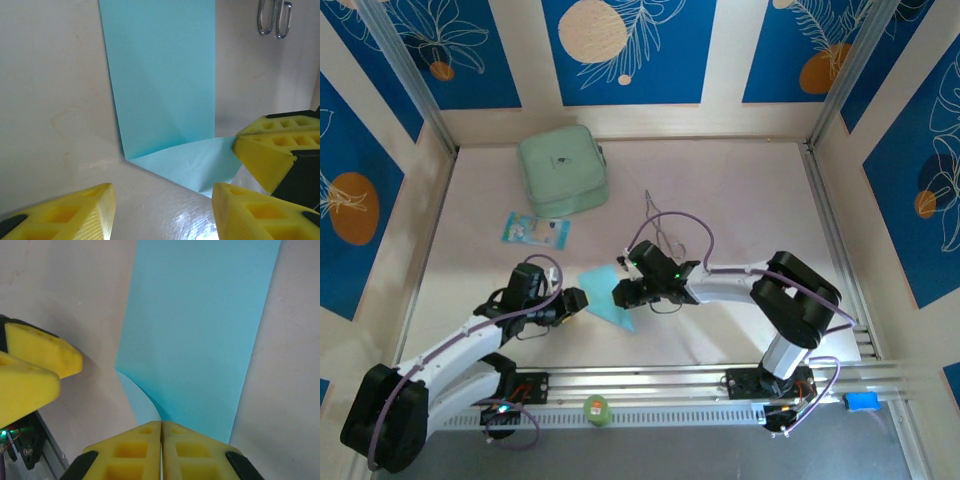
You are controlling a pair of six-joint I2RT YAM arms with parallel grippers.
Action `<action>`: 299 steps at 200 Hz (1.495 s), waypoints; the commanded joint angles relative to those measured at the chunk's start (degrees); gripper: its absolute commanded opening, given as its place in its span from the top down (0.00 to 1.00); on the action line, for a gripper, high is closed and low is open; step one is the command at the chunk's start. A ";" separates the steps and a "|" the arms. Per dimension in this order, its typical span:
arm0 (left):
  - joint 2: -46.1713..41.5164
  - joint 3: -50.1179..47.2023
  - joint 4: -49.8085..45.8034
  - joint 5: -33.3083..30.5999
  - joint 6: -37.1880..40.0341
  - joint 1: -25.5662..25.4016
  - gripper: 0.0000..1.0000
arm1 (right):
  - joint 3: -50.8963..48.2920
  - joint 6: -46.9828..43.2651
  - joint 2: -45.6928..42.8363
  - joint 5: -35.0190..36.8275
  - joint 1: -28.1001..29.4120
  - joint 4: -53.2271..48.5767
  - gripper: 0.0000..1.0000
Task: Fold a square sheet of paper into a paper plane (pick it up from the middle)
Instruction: Perform the fourth fold on the wing at the bottom-center of the table.
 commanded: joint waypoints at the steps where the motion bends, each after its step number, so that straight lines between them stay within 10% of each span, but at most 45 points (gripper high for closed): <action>1: 0.40 1.97 2.18 1.91 -1.09 0.64 0.45 | -2.25 -1.06 -4.29 -1.78 -0.68 2.40 0.93; 153: 15.01 5.12 19.69 5.67 -6.93 1.44 0.40 | -8.83 1.14 -9.46 -5.20 -3.31 9.70 0.93; 210: 19.92 4.91 26.20 7.00 -9.66 1.44 0.77 | -8.50 0.81 -9.73 -4.43 -3.40 7.66 0.90; 240: 18.64 4.06 26.85 6.28 -10.87 1.44 0.92 | -7.92 0.82 -12.54 2.21 -2.67 1.06 0.66; 299: 15.85 4.75 22.43 2.77 -11.14 1.44 0.97 | -9.85 -11.81 -16.91 27.57 8.14 3.50 0.52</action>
